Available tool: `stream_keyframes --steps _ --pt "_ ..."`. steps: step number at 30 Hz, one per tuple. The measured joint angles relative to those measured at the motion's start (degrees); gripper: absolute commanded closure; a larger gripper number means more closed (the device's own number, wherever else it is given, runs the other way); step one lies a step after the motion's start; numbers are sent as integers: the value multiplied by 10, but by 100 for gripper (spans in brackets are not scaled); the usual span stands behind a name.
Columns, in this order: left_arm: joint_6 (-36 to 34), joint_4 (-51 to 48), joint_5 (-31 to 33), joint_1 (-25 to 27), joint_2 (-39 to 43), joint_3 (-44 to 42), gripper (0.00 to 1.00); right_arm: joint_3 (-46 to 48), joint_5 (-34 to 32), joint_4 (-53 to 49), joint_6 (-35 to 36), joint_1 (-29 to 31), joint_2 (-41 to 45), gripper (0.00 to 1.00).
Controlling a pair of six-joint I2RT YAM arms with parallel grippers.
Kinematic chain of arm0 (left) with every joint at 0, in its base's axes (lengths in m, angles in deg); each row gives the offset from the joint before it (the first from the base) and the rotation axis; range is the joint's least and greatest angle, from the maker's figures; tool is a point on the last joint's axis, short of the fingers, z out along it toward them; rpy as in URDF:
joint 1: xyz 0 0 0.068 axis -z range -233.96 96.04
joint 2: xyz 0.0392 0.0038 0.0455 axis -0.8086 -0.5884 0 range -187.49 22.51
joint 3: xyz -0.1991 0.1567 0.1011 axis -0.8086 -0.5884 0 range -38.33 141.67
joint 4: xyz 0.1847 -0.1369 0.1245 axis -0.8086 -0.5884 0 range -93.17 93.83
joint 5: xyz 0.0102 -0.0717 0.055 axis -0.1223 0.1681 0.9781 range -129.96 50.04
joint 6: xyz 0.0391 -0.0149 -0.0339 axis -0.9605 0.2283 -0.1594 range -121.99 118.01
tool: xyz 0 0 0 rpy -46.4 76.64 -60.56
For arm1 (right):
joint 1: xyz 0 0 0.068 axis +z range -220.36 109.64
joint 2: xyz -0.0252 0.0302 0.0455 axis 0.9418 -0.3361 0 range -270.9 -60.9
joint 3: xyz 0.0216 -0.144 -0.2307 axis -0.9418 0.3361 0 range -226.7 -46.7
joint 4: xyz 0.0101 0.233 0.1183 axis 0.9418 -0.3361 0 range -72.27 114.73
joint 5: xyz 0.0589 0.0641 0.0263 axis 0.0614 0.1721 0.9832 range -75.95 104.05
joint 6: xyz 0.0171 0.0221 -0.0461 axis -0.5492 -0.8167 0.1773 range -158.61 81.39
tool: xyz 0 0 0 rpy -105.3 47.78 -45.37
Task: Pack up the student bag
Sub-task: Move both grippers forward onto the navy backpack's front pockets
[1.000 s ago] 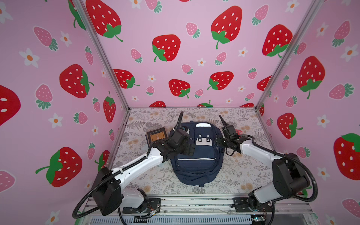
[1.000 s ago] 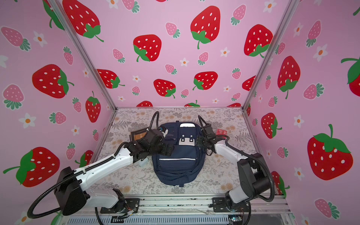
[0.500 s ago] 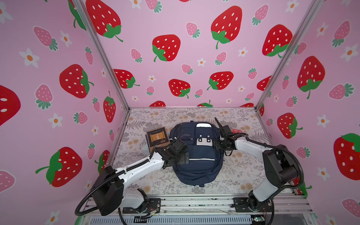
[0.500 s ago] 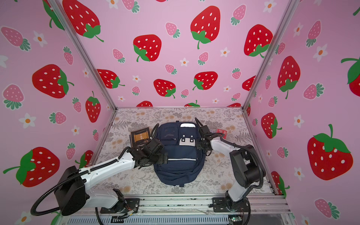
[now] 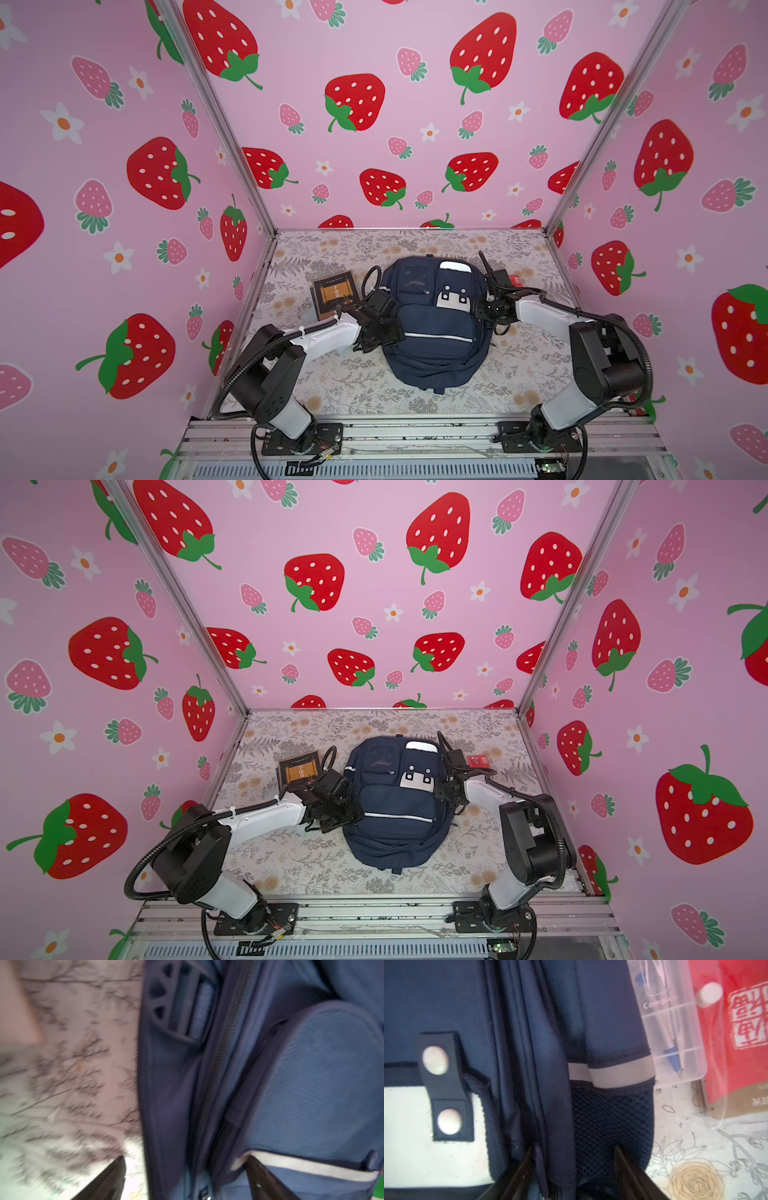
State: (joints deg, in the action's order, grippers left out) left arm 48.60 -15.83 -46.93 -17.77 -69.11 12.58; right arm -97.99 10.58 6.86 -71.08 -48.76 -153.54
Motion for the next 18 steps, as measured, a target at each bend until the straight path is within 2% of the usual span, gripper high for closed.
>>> stream_keyframes --steps 3,8,10,15,18 --pt "0 3 -8 -10 -21 24 35 0 9 0 2 2 0 39" --pt "-12 -29 9 -24 -27 61 43 0 27 4 -4 18 -1 40" --pt "-19 -47 25 -31 -27 76 40 -1 35 6 -8 30 -3 40" --pt "-53 -102 79 -45 -37 136 21 -23 49 -4 -10 51 -8 36" --pt "-89 -138 128 -21 -36 177 17 -39 39 -25 -3 53 -2 30"
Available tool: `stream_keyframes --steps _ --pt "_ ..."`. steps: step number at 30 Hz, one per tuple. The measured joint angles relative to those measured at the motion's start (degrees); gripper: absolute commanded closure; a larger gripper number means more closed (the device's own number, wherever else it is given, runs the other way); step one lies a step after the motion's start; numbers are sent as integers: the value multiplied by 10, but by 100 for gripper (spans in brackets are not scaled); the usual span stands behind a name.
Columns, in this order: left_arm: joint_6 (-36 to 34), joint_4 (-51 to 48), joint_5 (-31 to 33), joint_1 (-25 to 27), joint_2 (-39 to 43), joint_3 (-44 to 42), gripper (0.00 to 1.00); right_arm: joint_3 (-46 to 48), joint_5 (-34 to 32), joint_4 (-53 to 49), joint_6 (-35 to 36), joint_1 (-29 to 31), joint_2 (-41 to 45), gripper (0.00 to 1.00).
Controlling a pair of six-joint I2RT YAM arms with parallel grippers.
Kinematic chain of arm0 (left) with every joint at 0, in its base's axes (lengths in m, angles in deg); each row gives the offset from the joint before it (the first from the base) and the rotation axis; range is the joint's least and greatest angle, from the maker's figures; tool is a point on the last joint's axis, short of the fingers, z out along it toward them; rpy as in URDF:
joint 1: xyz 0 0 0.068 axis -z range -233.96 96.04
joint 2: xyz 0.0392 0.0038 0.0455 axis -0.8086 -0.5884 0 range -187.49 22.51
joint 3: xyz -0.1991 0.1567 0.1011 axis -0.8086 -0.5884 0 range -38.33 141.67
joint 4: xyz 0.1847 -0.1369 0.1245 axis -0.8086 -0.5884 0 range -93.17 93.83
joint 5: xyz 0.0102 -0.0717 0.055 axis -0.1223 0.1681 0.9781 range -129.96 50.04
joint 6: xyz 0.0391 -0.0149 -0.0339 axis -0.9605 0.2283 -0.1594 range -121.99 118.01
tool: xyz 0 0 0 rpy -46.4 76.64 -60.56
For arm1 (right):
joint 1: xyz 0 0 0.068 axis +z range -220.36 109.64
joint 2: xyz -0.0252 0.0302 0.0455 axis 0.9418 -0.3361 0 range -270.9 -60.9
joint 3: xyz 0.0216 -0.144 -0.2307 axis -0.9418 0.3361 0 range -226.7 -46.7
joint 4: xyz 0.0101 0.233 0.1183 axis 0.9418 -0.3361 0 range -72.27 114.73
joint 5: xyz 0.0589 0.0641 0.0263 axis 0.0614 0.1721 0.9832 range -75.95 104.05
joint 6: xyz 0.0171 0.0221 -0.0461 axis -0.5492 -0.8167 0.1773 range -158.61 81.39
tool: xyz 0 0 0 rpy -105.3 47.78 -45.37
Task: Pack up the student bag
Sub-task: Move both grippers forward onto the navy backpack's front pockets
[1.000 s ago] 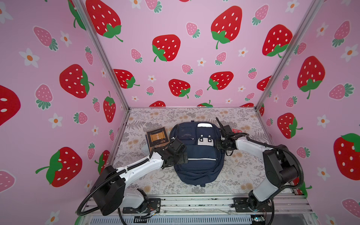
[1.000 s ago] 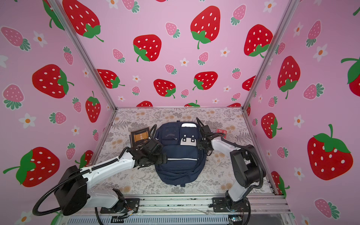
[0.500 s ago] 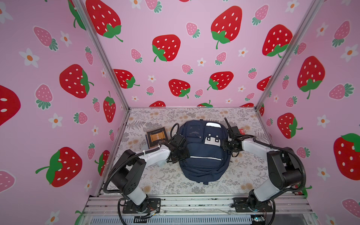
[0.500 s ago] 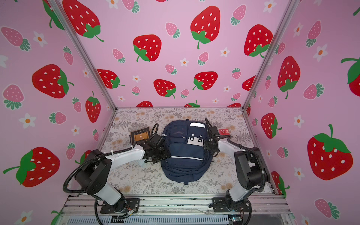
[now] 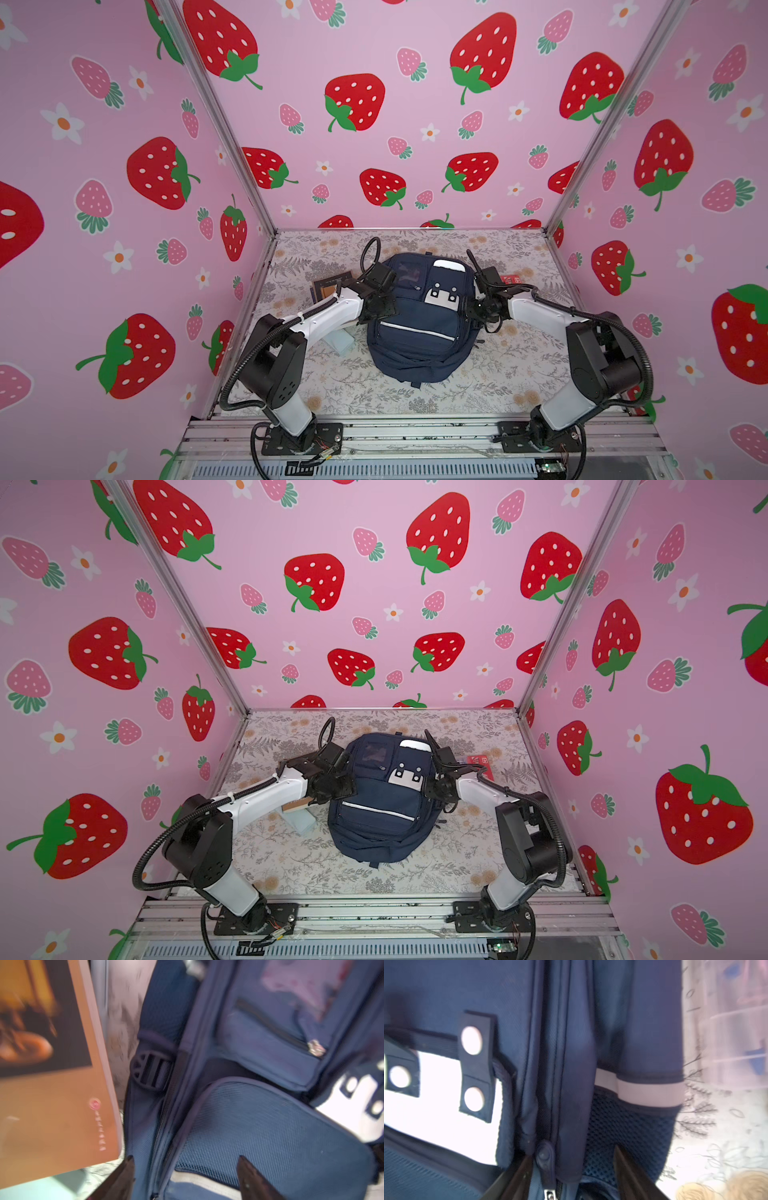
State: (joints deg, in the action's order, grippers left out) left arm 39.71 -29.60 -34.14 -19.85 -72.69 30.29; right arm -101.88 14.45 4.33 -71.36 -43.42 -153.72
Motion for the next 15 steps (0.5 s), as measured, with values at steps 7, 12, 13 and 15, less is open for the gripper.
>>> stream_keyframes --steps 7,12,13,15 --pt "-172 -62 81 170 -8 103 1 0 -44 -27 -3 2 106 19" --pt "-284 -89 105 264 -70 146 0 57 -80 13 -21 2 216 16" --pt "-296 -94 108 271 -82 147 0 73 -82 21 -21 1 236 16" --pt "-323 -110 114 275 -106 146 0 107 -80 30 -19 -5 278 18"
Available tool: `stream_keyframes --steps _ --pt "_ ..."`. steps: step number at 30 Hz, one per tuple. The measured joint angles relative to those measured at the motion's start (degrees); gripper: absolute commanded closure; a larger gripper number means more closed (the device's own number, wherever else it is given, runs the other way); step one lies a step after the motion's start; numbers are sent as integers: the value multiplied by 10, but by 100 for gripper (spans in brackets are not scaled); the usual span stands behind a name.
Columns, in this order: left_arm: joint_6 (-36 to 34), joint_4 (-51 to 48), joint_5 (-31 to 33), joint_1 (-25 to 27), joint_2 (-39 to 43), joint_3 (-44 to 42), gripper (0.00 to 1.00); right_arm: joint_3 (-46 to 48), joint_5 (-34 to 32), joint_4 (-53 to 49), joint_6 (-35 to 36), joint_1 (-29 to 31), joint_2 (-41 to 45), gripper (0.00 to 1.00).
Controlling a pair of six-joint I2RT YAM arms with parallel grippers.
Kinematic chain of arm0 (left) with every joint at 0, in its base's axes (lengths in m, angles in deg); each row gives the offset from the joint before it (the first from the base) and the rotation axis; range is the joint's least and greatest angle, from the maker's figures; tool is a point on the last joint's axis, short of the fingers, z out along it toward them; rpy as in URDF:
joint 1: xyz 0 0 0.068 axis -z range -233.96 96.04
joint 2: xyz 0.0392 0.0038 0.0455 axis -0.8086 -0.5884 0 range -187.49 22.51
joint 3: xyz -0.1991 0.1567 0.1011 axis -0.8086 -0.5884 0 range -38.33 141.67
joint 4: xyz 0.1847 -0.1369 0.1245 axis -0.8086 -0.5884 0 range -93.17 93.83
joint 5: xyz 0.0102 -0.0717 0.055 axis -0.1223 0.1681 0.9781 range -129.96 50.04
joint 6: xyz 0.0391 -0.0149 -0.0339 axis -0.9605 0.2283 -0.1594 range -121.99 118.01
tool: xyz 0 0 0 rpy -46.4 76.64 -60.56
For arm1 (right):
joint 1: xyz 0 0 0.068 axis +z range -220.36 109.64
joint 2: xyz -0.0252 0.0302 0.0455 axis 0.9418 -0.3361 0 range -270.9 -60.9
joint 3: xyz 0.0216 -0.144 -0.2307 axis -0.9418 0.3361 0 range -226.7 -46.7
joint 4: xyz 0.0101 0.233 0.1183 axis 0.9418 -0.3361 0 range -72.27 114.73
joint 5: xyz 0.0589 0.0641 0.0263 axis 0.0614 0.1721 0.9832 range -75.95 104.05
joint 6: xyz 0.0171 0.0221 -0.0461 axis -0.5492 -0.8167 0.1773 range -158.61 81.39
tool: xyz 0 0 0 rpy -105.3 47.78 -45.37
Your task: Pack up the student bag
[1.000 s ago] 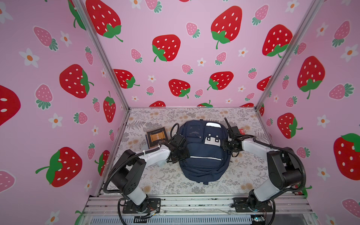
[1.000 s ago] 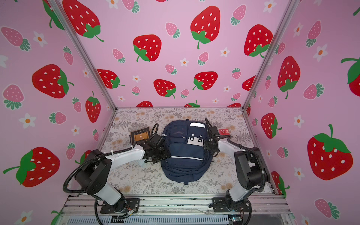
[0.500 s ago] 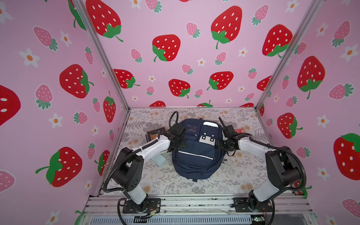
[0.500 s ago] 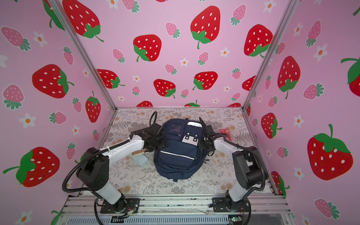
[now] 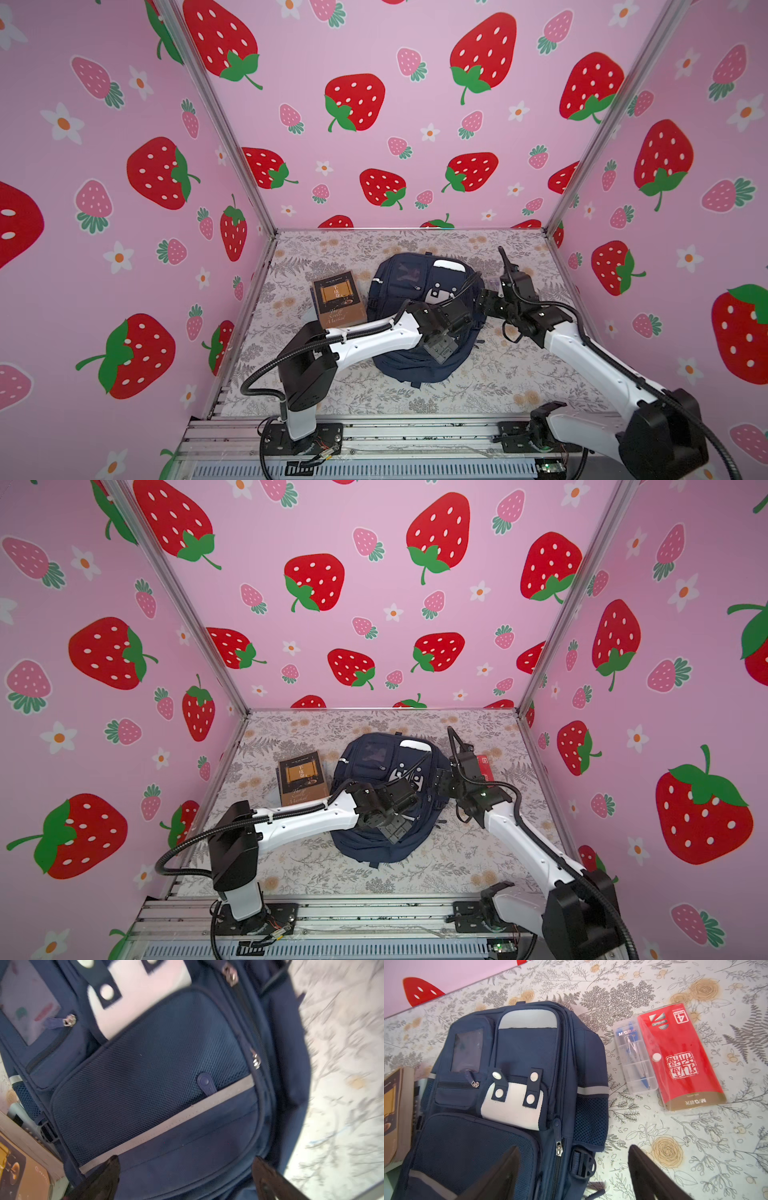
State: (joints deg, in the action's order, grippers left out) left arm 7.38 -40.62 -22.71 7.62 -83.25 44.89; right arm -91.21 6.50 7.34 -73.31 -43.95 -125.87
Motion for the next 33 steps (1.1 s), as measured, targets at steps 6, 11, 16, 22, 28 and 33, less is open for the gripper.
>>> stream_keyframes --steps 6,11,16,22,28,33 --pt "-57 -7 4 -2 -5 -14 2 29 87 7 12 -87 30 27" --pt "-102 2 16 0 -1 -37 7 55 158 8 14 -140 24 30" --pt "-141 27 22 5 15 -59 23 64 202 10 14 -145 24 33" --pt "-160 50 32 5 -12 -48 64 89 221 27 13 -146 41 35" --pt "-179 92 47 -3 -14 -48 91 123 238 42 14 -154 70 40" --pt "-199 134 41 -21 28 -70 100 138 256 64 13 -160 70 43"
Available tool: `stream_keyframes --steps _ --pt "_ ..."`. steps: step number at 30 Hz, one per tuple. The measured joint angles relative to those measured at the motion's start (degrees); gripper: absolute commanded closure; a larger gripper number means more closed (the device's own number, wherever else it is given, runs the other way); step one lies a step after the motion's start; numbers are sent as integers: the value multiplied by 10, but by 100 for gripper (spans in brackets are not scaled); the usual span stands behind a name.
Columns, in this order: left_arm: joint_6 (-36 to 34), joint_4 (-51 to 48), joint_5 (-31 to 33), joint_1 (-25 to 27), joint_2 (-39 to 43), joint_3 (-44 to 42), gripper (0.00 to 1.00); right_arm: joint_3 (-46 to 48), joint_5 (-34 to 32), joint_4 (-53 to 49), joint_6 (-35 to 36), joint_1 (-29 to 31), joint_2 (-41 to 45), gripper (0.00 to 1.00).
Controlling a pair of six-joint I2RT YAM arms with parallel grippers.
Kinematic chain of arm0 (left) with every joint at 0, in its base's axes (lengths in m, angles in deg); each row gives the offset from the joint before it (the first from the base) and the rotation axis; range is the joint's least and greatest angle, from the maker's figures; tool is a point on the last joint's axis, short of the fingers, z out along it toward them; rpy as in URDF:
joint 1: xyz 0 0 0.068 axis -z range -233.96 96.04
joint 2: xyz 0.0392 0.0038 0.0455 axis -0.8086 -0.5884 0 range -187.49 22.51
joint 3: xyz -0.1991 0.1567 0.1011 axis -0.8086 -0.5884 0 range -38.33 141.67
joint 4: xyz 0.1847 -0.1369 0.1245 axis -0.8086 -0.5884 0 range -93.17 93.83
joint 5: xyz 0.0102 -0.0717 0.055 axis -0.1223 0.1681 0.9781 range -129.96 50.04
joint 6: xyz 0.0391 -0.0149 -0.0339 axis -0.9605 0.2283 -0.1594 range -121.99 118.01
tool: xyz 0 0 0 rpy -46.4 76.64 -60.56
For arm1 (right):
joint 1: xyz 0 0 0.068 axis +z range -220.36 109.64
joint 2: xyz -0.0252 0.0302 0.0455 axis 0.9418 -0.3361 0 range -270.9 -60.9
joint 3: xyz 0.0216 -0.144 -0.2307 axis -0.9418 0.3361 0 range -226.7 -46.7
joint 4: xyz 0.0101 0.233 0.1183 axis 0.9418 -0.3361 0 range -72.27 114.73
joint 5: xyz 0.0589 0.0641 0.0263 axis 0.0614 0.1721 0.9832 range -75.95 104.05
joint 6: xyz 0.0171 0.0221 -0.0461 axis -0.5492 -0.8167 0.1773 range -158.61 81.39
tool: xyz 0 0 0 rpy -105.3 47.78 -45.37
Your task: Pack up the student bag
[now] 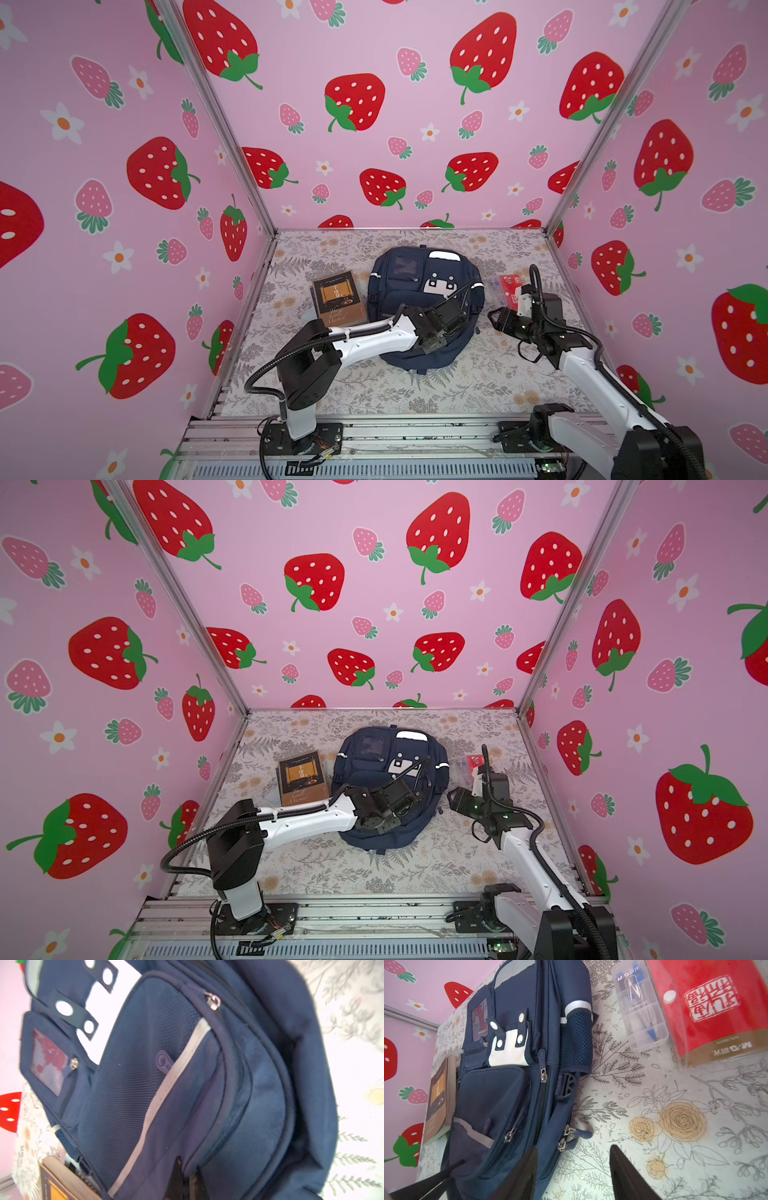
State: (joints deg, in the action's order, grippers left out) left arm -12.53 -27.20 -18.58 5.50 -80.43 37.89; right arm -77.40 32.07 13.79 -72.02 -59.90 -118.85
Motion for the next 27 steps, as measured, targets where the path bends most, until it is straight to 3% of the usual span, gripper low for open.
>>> stream_keyframes --steps 6,17,27 --pt "-17 19 -33 -30 55 -22 100 27 69 62 2 -1 -8 45" --pt "-10 21 -181 -122 132 -26 100 96 230 239 -6 -1 -20 47" --pt "14 21 -256 -173 170 -27 100 112 291 359 -30 -1 -43 47"
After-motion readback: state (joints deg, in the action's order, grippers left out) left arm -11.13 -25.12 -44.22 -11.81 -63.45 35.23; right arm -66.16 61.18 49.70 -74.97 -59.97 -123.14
